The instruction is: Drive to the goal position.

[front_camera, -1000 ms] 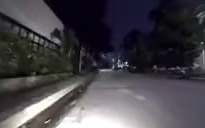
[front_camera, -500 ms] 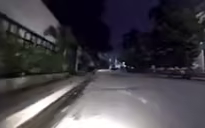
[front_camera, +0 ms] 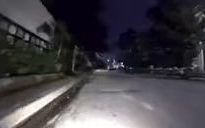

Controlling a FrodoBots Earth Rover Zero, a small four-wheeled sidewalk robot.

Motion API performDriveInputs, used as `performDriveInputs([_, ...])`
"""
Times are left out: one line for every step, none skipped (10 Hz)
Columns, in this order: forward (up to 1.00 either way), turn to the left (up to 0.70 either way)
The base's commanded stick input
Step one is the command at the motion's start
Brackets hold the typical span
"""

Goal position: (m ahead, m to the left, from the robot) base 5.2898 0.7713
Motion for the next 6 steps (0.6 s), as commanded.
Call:
performDriveInputs([0.5,0.0])
performDriveInputs([0.5,0.0])
performDriveInputs([0.5,0.0])
performDriveInputs([0.5,0.0])
performDriveInputs([0.5,0.0])
performDriveInputs([0.5,0.0])
